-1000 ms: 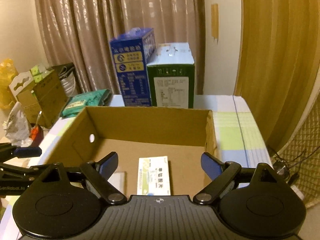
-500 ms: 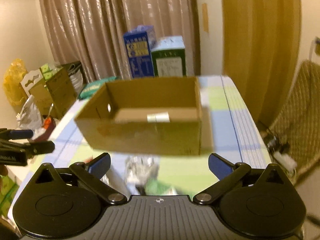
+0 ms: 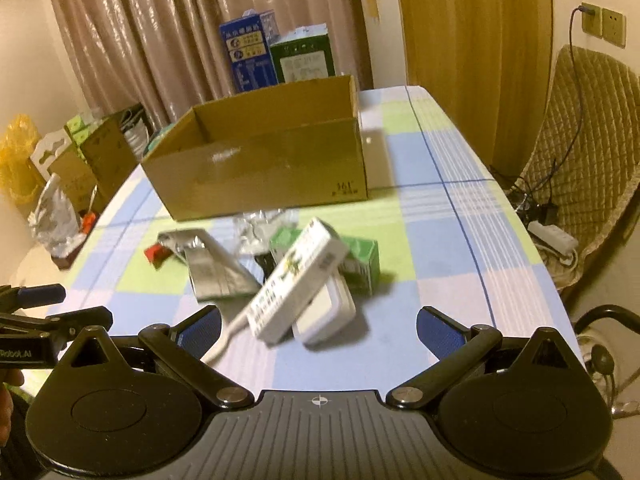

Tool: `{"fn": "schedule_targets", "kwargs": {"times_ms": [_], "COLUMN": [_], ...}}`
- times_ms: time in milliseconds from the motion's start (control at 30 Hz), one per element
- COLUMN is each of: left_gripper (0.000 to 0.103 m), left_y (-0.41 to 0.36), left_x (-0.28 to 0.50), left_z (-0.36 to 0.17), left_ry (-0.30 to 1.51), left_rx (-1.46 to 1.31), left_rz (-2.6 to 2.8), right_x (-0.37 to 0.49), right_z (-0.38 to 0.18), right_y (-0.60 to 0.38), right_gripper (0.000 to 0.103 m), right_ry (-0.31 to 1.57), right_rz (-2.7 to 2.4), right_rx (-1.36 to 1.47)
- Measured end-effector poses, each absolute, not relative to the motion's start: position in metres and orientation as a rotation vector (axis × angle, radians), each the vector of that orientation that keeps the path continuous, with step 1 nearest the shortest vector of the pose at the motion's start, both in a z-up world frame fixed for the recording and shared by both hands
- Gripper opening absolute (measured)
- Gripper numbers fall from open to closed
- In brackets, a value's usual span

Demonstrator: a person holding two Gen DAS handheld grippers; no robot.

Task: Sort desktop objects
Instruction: 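Withdraw both tools from the cardboard box back over the table items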

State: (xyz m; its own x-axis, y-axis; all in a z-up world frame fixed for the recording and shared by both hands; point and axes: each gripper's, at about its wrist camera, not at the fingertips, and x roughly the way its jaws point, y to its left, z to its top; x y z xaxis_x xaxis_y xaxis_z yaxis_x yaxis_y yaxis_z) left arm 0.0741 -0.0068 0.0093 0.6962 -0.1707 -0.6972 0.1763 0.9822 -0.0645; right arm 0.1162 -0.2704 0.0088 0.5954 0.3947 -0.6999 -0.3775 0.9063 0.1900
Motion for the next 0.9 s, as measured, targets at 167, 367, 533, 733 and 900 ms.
{"fn": "schedule_targets", "kwargs": {"times_ms": [167, 367, 533, 733, 900], "left_gripper": [0.101, 0.101, 0.101, 0.095, 0.085], "left_y": [-0.020, -0.024, -0.019, -0.028, -0.036], "left_x": [0.062, 0.065, 0.073, 0.085, 0.097], "left_z": [-0.005, -0.020, -0.029, -0.050, -0.069], "left_ry": [0.800, 0.818, 0.821, 0.817, 0.826], "left_rx": [0.012, 0.061, 0.092, 0.189, 0.259], "left_rz": [-0.214, -0.238, -0.250, -0.353, -0.430], "right_x": [0.108, 0.106, 0.101, 0.104, 0.114], "right_z": [-0.008, -0.018, -0.025, -0.045, -0.058], "right_y": [-0.272, -0.268, -0.255, -0.241, -0.233], "right_gripper": [0.101, 0.101, 0.101, 0.100, 0.085], "right_ry": [0.856, 0.857, 0.817, 0.798, 0.811], "right_rz": [0.440, 0.427, 0.438, 0.464, 0.488], "right_rx": [-0.012, -0.042, -0.170, -0.270, -0.299]}}
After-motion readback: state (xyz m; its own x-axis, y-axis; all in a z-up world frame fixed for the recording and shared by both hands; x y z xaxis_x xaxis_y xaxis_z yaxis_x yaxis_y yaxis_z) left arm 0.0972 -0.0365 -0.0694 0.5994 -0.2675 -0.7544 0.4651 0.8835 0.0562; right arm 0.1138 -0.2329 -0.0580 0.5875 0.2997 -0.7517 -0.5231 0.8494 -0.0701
